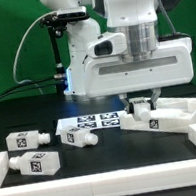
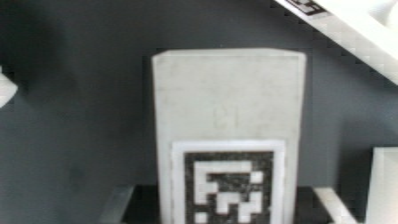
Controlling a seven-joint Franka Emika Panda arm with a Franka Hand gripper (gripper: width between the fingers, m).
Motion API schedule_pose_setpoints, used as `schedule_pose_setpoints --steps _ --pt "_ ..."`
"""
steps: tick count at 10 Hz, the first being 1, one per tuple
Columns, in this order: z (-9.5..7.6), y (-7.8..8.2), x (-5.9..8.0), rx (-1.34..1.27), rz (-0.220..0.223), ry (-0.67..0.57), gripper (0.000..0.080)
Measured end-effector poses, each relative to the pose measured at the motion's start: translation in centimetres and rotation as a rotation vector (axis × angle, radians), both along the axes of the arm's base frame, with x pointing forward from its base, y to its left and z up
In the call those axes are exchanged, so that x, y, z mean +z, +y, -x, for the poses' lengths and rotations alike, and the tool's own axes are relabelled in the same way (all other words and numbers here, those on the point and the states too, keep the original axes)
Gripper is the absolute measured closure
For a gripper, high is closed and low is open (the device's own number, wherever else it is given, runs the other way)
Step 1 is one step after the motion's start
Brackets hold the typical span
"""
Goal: Assemble one leg
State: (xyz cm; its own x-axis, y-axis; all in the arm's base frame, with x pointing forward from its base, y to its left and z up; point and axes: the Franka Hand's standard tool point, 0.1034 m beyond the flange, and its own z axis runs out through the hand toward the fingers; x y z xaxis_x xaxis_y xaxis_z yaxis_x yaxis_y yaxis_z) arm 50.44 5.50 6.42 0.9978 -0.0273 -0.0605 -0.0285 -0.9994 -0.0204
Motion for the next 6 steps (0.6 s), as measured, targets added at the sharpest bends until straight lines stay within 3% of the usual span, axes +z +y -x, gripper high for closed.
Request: schedule_pose_setpoints --steps 2,3,5,6 --pt "0.0 0.0 0.0 0.002 0.000 0.001 0.0515" --pt "1.0 -0.5 0.2 0.084 -0.006 -0.005 0.0515" --pt "5.8 -2.0 0.3 0.193 -0.007 -0.019 0.0515" --pt "7.3 -3.1 0.1 0.175 -0.014 -0.019 0.0515"
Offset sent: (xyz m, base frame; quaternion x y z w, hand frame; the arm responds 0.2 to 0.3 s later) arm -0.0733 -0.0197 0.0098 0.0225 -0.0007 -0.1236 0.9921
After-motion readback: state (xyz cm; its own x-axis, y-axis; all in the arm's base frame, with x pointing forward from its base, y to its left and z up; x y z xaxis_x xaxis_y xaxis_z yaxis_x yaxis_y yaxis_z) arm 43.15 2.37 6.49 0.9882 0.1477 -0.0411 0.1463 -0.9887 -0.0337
